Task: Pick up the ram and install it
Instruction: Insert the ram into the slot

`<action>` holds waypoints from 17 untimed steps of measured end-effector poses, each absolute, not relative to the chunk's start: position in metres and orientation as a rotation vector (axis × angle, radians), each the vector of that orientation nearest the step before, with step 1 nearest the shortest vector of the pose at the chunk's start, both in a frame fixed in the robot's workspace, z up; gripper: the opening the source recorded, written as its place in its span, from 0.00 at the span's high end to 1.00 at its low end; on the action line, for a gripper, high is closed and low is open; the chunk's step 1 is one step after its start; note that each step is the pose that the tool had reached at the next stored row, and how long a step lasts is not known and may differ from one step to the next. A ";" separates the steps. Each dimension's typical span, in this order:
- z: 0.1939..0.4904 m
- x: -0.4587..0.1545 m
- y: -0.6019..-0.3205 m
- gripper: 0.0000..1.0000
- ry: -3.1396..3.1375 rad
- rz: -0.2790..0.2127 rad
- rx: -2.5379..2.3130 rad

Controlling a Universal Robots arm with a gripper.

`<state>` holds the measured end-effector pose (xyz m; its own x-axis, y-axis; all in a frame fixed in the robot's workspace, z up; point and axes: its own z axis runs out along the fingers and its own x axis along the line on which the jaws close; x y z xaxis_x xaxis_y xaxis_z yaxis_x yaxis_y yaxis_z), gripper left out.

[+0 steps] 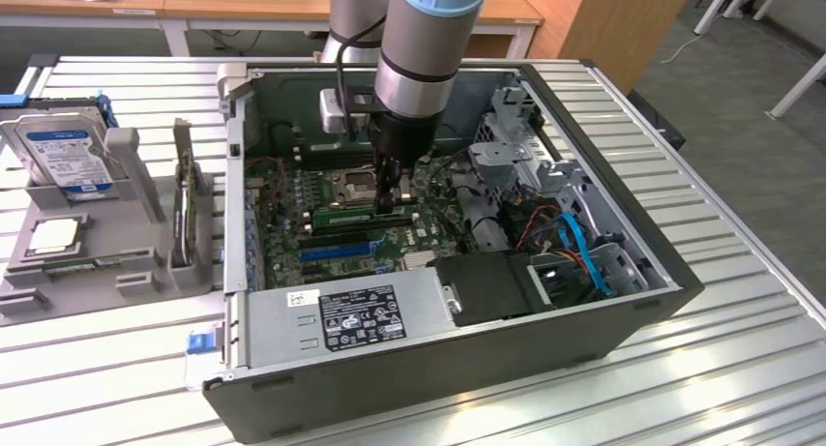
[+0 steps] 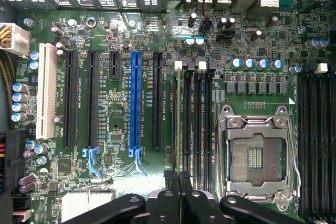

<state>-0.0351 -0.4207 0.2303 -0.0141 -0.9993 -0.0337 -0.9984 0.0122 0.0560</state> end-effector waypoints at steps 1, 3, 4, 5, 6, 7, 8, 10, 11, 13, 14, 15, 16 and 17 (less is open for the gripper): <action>0.230 -0.035 -0.421 0.89 -2.224 -0.100 2.195; 0.230 -0.035 -0.421 0.89 -2.224 -0.099 2.195; 0.230 -0.035 -0.421 0.89 -2.224 -0.100 2.195; 0.230 -0.035 -0.421 0.89 -2.224 -0.099 2.195; 0.230 -0.035 -0.421 0.89 -2.224 -0.099 2.195; 0.230 -0.035 -0.421 0.89 -2.224 -0.100 2.195; 0.230 -0.035 -0.421 0.89 -2.224 -0.099 2.195; 0.230 -0.035 -0.421 0.89 -2.224 -0.100 2.195; 0.230 -0.035 -0.421 0.89 -2.224 -0.099 2.195; 0.229 -0.035 -0.421 0.89 -2.224 -0.100 2.195; 0.229 -0.035 -0.421 0.89 -2.224 -0.099 2.195; 0.229 -0.035 -0.421 0.89 -2.224 -0.099 2.195; 0.229 -0.035 -0.421 0.89 -2.224 -0.099 2.195; 0.229 -0.035 -0.421 0.89 -2.224 -0.099 2.195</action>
